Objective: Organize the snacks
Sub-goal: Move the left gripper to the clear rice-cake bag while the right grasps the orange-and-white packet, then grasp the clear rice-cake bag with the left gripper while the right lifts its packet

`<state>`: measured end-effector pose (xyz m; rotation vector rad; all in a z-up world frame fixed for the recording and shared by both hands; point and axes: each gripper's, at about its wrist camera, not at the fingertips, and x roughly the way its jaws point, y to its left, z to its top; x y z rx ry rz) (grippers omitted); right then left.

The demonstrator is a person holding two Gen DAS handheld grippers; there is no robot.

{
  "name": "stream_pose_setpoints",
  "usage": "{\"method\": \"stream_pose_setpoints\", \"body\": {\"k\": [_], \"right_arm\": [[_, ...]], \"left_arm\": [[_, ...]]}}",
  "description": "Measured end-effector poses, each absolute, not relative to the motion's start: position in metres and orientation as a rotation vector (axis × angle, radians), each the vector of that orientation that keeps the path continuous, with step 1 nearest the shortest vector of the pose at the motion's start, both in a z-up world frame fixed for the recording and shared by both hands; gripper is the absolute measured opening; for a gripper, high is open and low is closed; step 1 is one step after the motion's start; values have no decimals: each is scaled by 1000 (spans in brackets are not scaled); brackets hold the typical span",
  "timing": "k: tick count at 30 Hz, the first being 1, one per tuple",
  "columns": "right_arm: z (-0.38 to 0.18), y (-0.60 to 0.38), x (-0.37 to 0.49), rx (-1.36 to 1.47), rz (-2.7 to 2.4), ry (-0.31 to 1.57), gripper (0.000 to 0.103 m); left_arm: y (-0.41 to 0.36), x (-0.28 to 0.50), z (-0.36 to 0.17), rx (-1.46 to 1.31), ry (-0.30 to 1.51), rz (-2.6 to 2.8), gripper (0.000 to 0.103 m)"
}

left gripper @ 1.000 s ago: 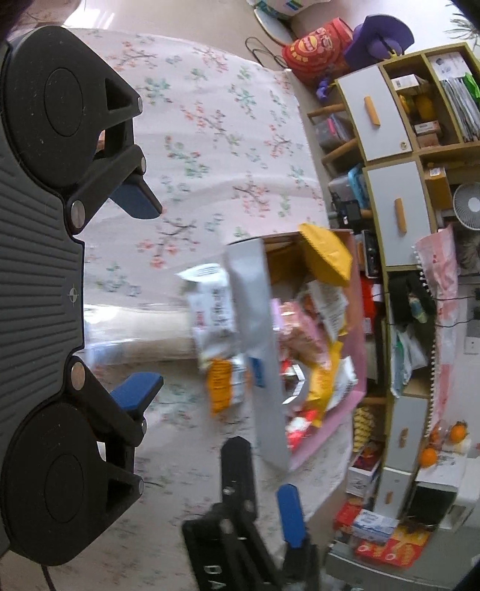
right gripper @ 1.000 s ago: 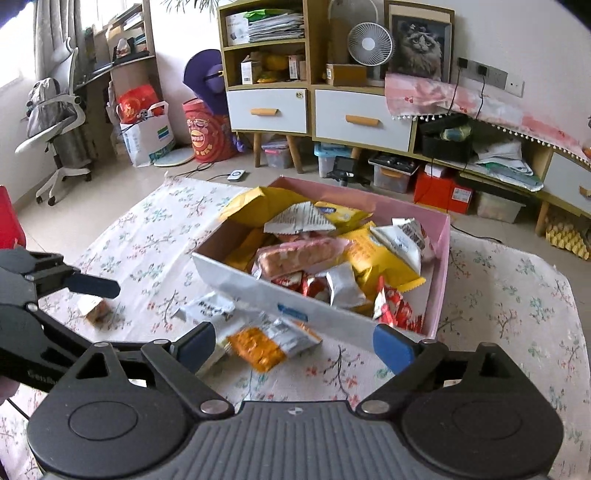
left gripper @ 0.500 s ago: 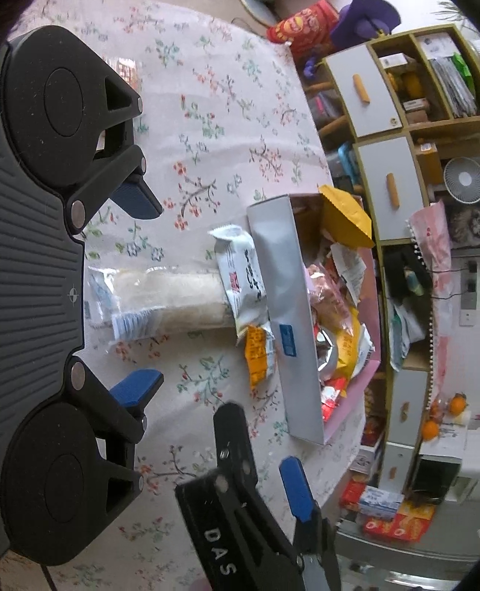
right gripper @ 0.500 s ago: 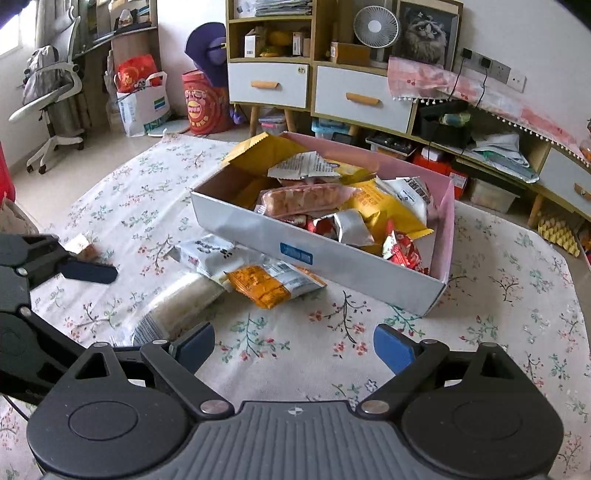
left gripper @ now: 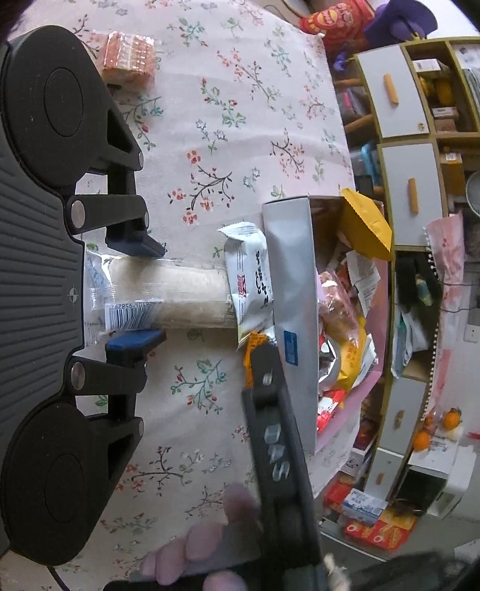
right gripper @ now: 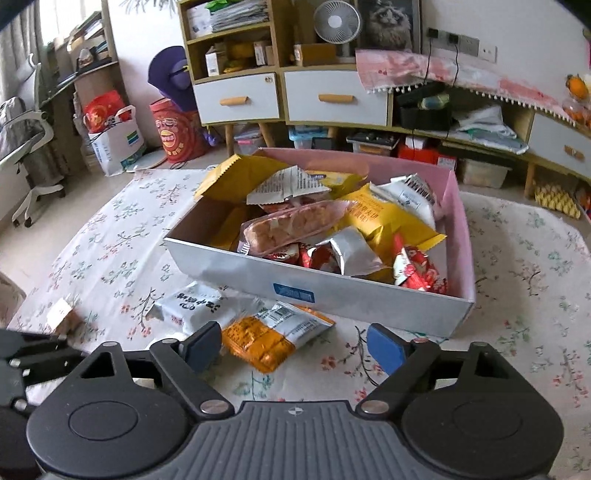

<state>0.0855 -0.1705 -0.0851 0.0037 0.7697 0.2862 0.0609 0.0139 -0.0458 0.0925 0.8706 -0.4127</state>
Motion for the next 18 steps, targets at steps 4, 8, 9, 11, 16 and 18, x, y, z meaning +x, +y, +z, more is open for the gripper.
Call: {"method": "stream_pose_setpoints", "body": {"k": [4,8,9,11,16,18], "right_arm": [[-91,-166,95,46,281,795,51],[-98,-164,101,87,262,828,35],[-100,-164,102,97,259,837,26],[-101,-162,102,72,236,842,19],[-99,-168,95,29,253,862,13],[-99,-173,92,27,258,870,13]], "left_arm": [[9,59,-45,106,874,-445,34],[12,59,-45,114,878,-458,32],[13,59,-44,121,880,-464,32],[15,58,-44,132,884,-471,31],[21,56,-43,145,903,-478,31],[24,54,-42,162,916,-482,31]]}}
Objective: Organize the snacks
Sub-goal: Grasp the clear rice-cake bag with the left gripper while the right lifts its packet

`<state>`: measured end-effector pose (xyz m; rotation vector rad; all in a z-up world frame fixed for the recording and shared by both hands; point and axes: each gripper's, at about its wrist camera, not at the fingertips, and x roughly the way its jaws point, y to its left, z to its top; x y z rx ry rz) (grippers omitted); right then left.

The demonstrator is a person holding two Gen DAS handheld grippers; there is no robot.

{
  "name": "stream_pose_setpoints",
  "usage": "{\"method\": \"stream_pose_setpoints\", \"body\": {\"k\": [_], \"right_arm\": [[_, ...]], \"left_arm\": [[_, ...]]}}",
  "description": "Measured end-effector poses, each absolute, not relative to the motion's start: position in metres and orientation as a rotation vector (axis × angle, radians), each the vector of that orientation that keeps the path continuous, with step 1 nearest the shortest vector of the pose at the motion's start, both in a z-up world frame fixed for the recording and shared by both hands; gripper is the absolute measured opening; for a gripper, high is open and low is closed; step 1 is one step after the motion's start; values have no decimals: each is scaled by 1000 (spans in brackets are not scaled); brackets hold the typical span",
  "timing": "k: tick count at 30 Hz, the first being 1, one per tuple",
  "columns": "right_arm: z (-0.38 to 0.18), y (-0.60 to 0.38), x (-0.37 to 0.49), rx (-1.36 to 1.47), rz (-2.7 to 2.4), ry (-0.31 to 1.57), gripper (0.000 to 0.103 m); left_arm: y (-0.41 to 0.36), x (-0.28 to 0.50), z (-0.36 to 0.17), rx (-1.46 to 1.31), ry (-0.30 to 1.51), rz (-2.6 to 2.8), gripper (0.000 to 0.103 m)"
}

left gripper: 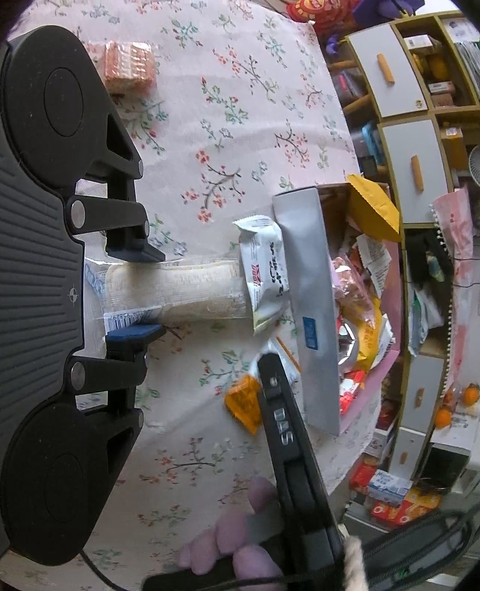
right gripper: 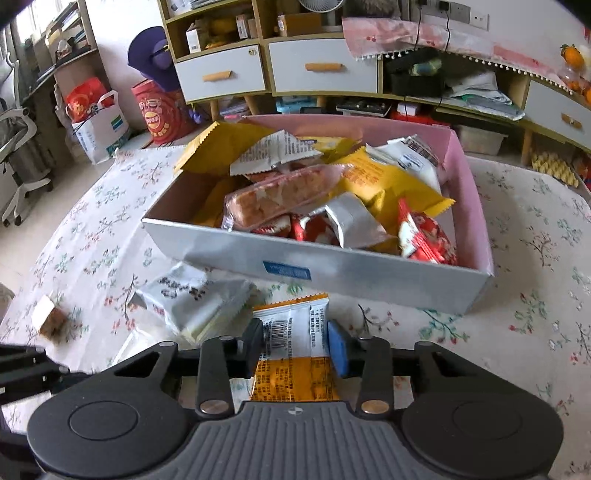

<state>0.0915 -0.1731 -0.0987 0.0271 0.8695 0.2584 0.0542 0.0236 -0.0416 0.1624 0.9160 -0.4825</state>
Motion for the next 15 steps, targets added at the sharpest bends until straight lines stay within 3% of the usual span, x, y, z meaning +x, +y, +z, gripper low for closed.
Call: {"method": "stream_pose_setpoints", "body": {"k": [9,12,13,15], "right_arm": [[-99,-187,65,-128,306,852,17],[-100,-186,60,-170,309,848,21],[-99,-187,58,-181,320,846,23],[-97,-187,55,-190,345,838,43]], "left_arm": [[31,43,-40,229,934,-516,33],[28,42,-39,237,902,-510,41],[26,42,-38,238,890,-507,51],[23,41,-35,235,860,-507,59]]}}
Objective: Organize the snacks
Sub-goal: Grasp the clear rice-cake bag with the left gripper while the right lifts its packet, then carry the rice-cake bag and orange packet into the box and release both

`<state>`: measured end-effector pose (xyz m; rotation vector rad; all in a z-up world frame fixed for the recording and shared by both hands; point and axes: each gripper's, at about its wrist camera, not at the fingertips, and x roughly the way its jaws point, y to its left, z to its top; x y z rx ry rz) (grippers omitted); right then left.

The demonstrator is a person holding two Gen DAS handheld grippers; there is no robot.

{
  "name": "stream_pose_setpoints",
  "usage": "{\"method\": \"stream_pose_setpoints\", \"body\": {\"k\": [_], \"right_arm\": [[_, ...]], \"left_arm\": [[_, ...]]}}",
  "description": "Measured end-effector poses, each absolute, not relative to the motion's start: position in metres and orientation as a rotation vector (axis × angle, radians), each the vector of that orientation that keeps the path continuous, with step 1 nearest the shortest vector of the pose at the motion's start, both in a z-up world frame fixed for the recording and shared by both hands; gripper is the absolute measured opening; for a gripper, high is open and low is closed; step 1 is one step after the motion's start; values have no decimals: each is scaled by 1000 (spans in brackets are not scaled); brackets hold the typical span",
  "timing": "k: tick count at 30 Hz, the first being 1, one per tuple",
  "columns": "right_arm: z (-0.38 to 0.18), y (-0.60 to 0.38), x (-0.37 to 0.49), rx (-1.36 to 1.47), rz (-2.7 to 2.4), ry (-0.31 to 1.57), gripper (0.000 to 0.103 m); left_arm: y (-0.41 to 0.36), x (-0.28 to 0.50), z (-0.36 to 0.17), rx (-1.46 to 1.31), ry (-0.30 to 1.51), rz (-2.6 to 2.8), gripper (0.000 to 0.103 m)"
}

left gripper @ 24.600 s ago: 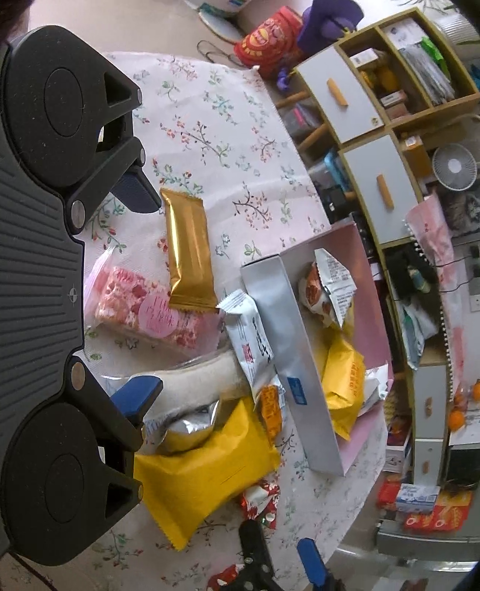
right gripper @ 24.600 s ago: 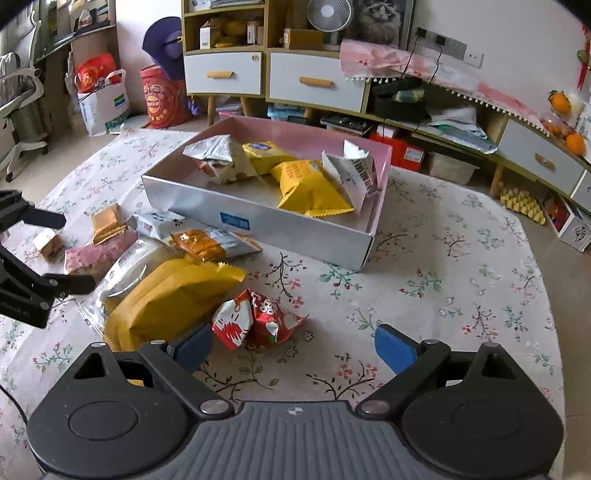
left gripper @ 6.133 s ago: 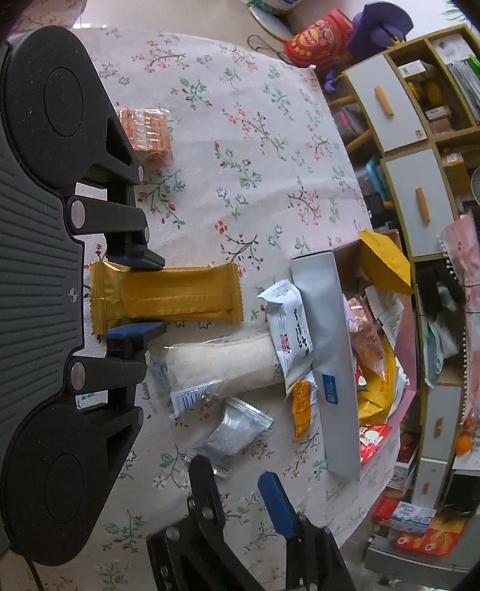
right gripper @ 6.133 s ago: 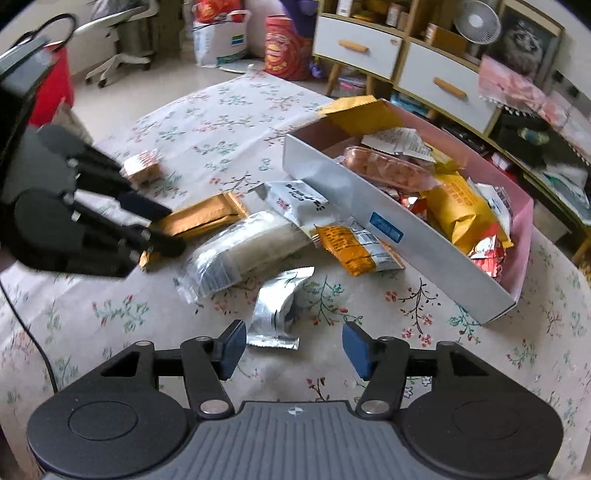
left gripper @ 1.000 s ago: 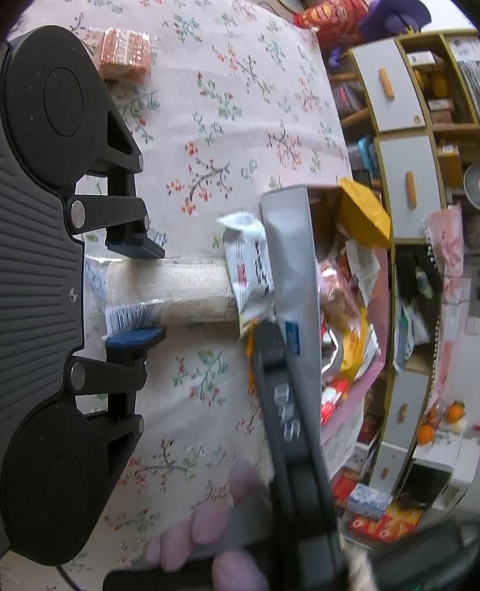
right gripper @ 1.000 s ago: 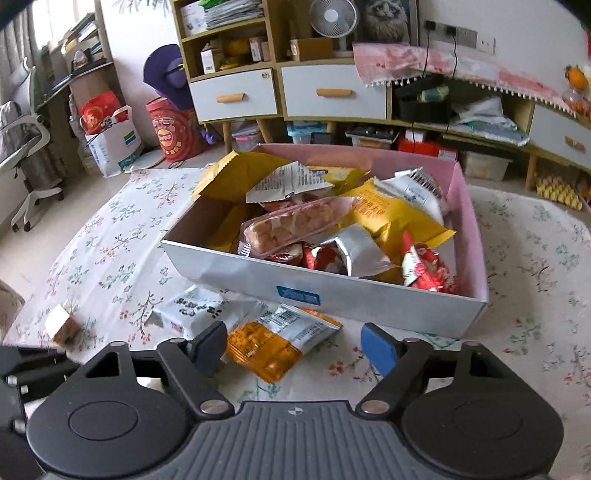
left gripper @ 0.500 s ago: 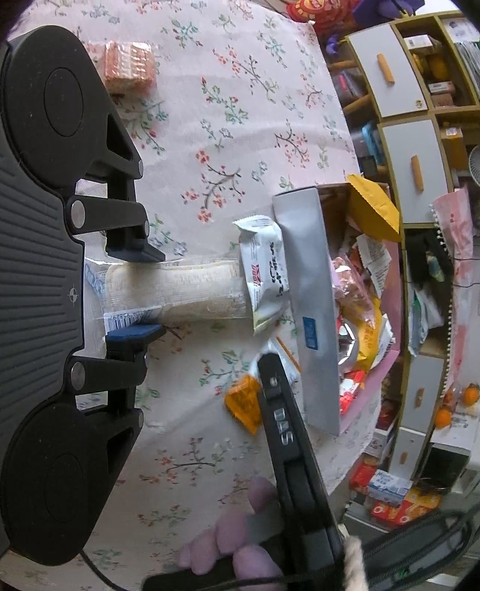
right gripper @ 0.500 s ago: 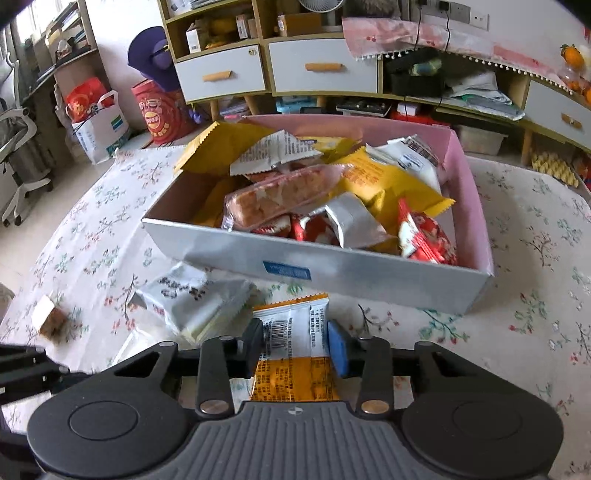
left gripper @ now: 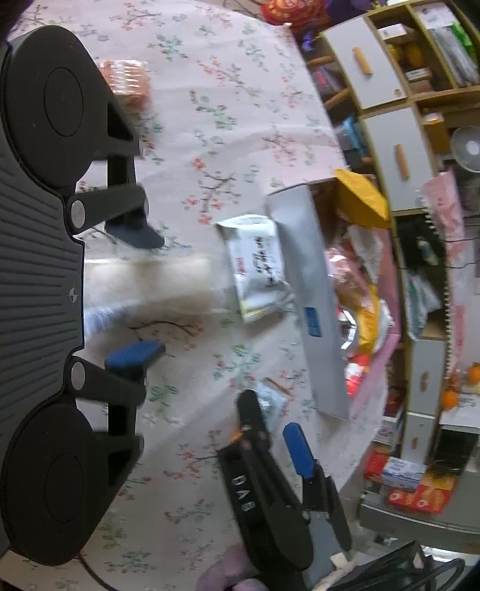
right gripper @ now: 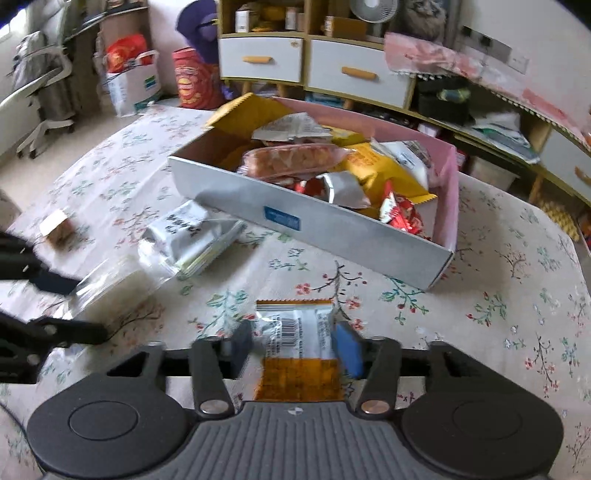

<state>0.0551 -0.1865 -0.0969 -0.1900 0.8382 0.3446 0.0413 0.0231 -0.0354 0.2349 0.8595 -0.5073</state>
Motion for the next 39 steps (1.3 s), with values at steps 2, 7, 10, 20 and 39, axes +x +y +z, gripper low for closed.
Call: {"method": "stream_pose_setpoints", "body": {"k": [2,7,10,20,39], "right_arm": [[-94,-187,52,-192,352,816,50],[-96,-185,50,-216,359,832,49],[-103,-184,50,-232,362,853,49],[-102,-183,48,-203,402,850,18],[-74,-186,53,-171,361,773,16]], "left_arm": [[20,43,-35,236,845,-507,60],[17,52,-40,212,851,-465,60],[17,55,-43,202,852,-455,58],[16,53,-42,189,871,-467,21],[17,55,-5,106,818,-484,15]]}}
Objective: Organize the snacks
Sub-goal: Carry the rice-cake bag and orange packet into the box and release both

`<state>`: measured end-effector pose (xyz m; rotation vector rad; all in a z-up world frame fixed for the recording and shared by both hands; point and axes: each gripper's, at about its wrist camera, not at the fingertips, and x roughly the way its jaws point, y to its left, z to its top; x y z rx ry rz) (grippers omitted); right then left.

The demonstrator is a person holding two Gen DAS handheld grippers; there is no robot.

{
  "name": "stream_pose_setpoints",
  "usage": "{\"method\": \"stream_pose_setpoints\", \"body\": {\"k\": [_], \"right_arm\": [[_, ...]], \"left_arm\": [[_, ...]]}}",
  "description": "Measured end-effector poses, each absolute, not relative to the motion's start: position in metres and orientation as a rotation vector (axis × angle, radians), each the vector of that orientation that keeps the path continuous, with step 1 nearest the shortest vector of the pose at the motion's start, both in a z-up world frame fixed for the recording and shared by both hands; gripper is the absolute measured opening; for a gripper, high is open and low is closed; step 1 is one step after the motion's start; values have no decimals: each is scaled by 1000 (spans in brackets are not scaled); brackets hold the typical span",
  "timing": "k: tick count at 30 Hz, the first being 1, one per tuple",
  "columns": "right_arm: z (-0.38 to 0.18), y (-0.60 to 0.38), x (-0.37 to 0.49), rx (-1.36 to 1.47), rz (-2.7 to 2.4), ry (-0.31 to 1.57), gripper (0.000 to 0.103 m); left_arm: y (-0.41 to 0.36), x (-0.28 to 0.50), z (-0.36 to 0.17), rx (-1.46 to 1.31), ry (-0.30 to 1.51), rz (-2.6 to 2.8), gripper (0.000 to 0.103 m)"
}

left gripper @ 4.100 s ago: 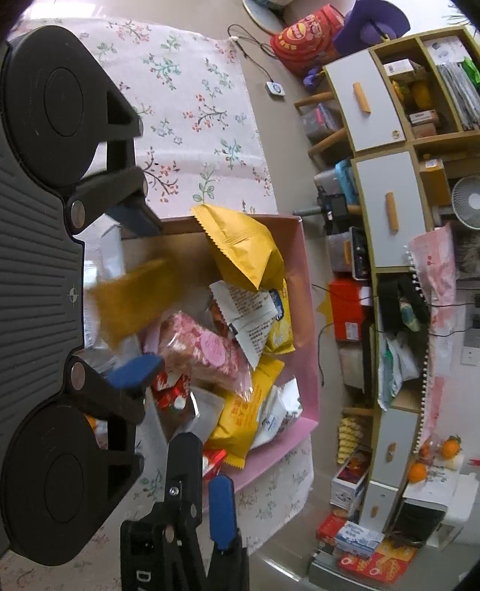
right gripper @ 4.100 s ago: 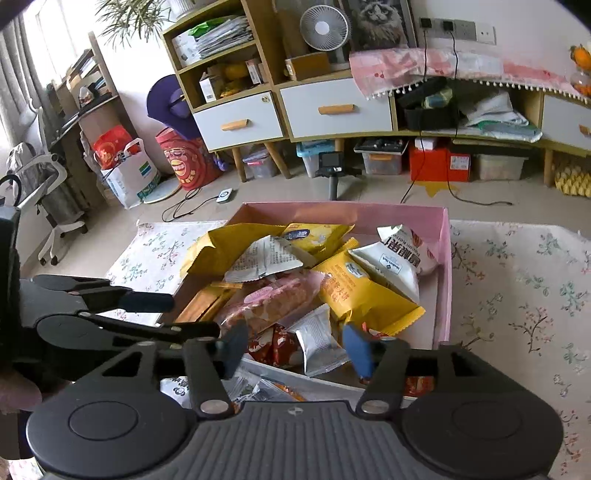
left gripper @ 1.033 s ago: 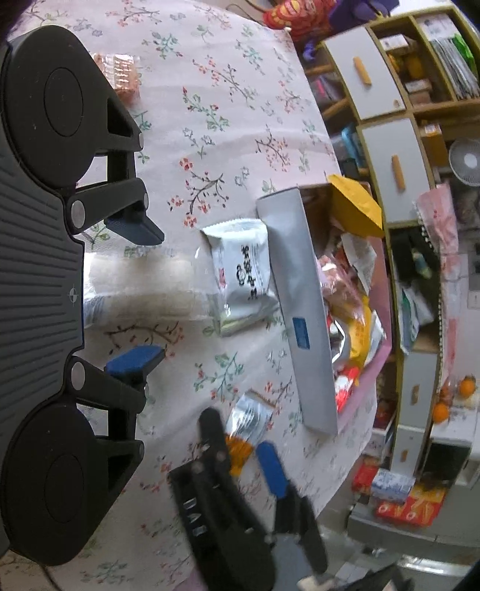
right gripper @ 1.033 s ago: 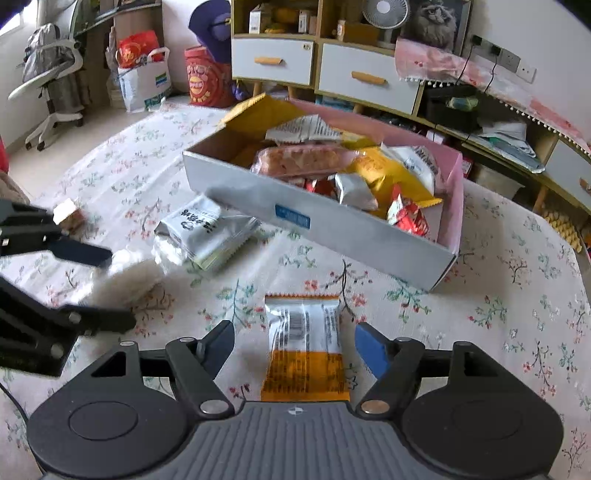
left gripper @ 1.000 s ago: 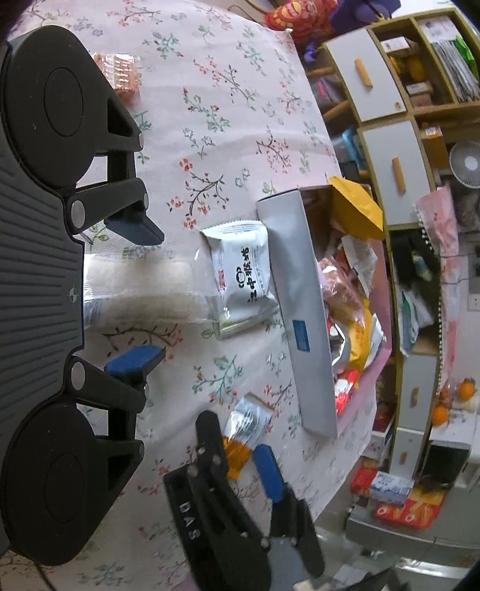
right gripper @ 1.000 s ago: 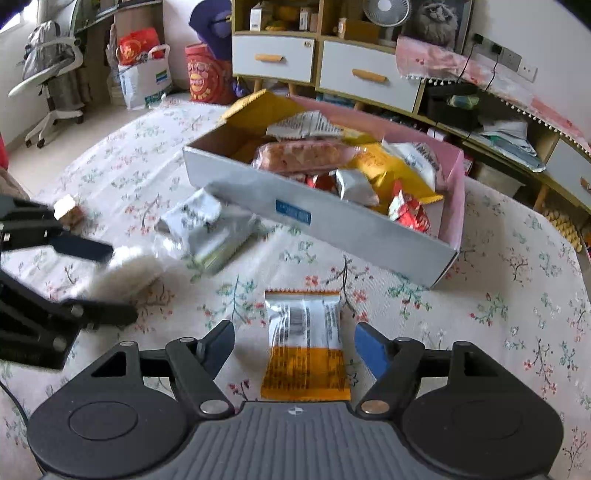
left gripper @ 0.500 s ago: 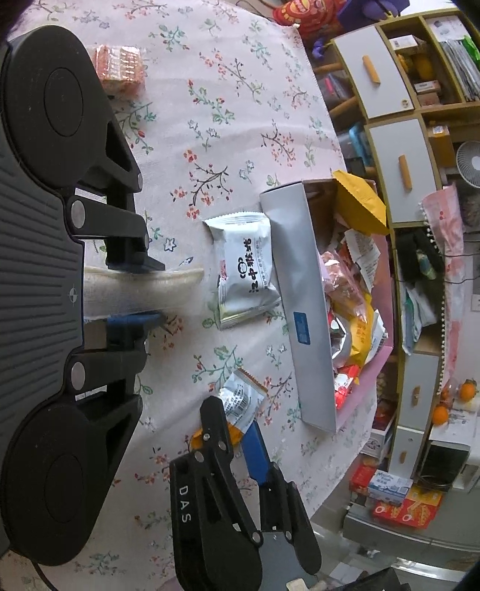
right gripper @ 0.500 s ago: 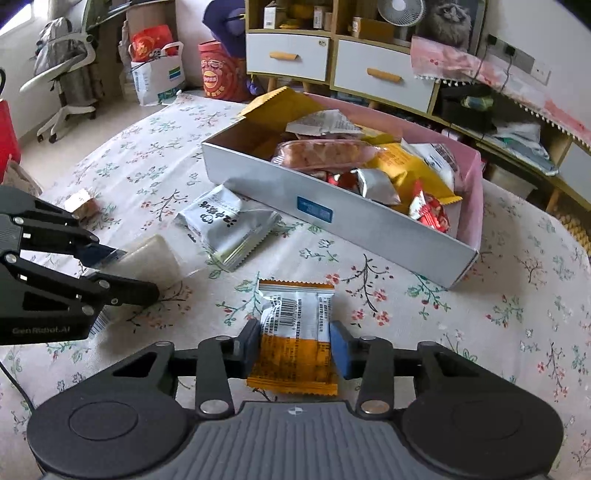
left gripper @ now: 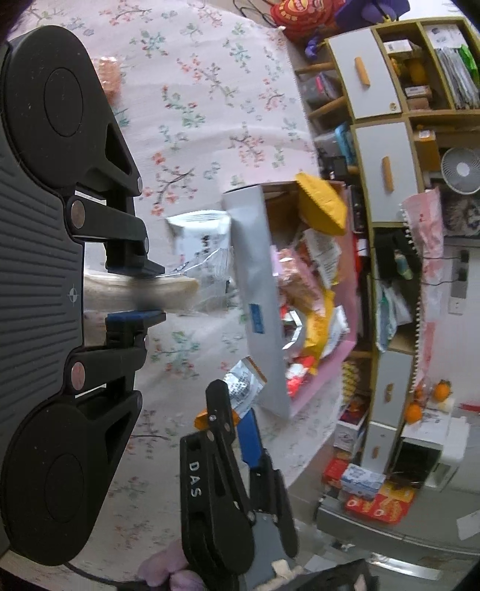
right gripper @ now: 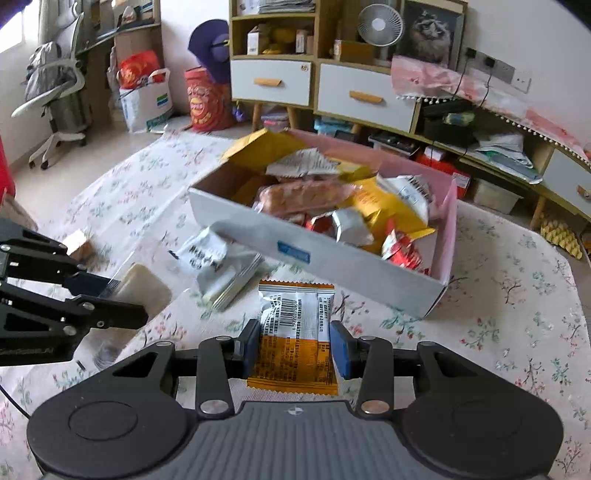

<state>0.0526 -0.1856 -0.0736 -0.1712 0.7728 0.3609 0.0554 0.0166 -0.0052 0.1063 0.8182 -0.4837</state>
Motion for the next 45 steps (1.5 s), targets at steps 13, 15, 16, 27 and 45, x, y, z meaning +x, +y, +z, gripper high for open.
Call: {"method": "stream_pose_setpoints", "body": {"k": [13,15,16,27,45], "right_arm": [[-50,-199,87,-30,284,697,16],[-49,-202,94,-2,274,691,16],[-48,-205,97,13,266,688,16],[-57,-226,120,101,207,712,16],[-55,-224,115,69,223,714,16]], "left_arm": [[30,114,19,-30,806,-384,15],[32,124,23,-58,813,-367,10],[32,131,25,-75,822,-365,5],[20,157,20,-95,877,-359,10],[19,114,-15,152,1002,-463,48]]}}
